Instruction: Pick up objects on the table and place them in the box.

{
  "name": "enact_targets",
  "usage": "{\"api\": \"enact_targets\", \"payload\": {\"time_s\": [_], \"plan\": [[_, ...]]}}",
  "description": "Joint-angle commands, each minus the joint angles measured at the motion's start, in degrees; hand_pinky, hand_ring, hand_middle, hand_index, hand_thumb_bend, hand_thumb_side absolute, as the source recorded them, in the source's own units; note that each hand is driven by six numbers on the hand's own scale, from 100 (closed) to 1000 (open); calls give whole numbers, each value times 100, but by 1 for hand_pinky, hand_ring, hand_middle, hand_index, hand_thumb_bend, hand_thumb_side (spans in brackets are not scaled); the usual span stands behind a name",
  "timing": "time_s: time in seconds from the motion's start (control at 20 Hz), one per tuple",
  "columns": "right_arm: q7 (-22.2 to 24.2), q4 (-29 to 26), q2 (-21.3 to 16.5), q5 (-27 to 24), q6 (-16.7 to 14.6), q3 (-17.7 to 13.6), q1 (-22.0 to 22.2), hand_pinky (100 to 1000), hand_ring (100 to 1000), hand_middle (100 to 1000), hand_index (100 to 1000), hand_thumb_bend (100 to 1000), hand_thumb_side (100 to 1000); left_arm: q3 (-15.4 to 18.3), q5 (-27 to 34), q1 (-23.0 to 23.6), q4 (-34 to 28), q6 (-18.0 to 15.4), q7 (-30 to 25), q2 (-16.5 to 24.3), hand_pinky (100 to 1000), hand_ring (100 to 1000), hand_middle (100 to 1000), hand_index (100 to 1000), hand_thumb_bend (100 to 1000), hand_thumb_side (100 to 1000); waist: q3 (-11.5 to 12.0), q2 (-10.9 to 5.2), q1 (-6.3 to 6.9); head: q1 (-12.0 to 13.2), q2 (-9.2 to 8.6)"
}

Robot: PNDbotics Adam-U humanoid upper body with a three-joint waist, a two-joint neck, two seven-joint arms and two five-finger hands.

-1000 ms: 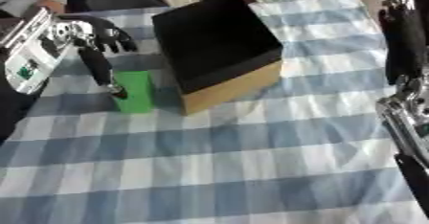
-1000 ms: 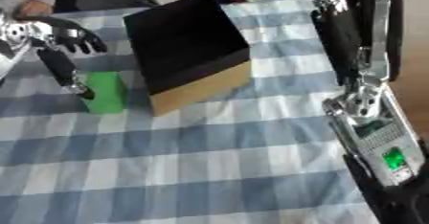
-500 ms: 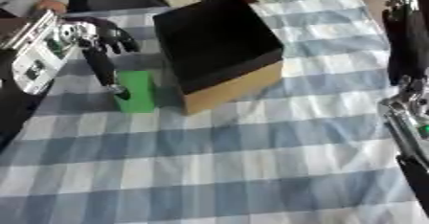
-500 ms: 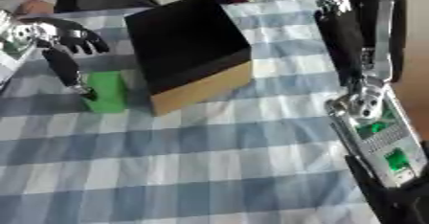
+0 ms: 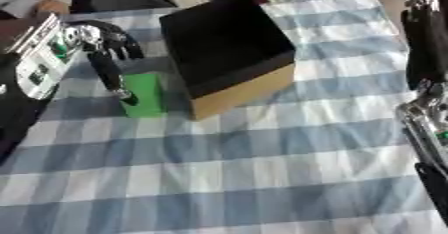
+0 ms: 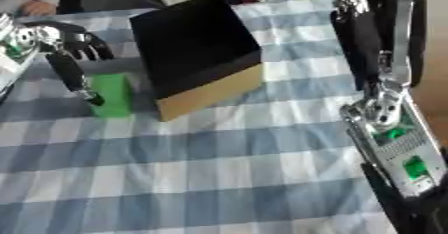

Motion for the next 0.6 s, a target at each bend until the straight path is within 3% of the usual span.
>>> {"api": "enact_targets", "payload": {"time_s": [0.05,0.6], "plan": [[-22,-87,-37,-37,-4,-32,-47,859,760,683,814,100,611,-36,-10,-20,45,195,-185,-11,914,889,825,871,640,125,-11,-67,-22,26,-18],[-10,-87,-37,-46,14,-17,-31,859,760,683,813,100,610,-52,-24,-164,-120,48,-185,82,919,886,836,879,601,125,24,-99,-15,32,27]]}}
